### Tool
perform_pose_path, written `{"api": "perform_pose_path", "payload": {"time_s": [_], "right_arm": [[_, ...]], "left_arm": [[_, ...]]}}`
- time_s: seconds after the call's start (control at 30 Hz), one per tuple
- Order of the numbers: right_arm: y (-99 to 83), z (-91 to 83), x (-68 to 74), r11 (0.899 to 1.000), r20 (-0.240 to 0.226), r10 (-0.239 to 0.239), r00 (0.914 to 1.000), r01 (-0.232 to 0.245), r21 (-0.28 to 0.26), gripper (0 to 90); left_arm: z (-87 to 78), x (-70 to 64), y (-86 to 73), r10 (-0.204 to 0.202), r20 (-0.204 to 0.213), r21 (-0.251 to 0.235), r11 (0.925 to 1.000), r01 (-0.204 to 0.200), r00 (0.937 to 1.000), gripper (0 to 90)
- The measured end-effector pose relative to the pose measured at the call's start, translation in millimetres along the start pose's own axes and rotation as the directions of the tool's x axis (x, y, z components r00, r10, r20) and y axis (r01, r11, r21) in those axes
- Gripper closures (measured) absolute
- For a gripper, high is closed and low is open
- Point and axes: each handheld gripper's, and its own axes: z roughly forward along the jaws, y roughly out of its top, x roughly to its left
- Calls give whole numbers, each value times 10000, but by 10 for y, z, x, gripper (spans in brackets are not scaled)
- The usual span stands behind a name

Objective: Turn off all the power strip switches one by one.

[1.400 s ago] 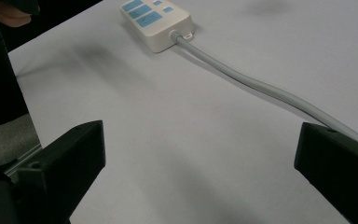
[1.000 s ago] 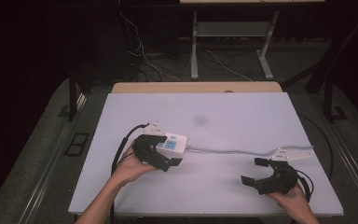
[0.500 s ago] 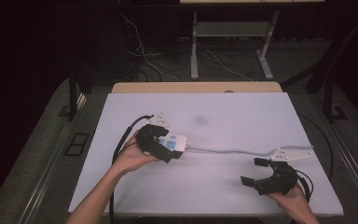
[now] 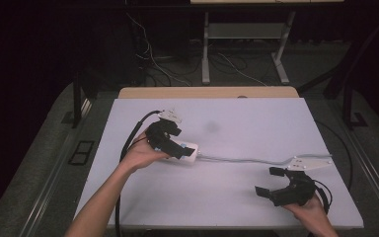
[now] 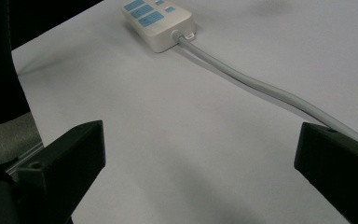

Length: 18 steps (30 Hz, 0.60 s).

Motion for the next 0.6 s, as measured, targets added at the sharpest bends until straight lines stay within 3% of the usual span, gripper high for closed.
{"api": "perform_pose_path", "payload": {"time_s": [0.27, 0.6], "right_arm": [[-2, 2, -3, 10000, 33, -24, 10000, 24, 36, 17], [-7, 2, -18, 10000, 116, 13, 9999, -14, 71, 17]], "left_arm": [[68, 113, 48, -121, 55, 187, 9998, 120, 9999, 168], [133, 230, 40, -327, 205, 291, 9991, 321, 9993, 379]]}}
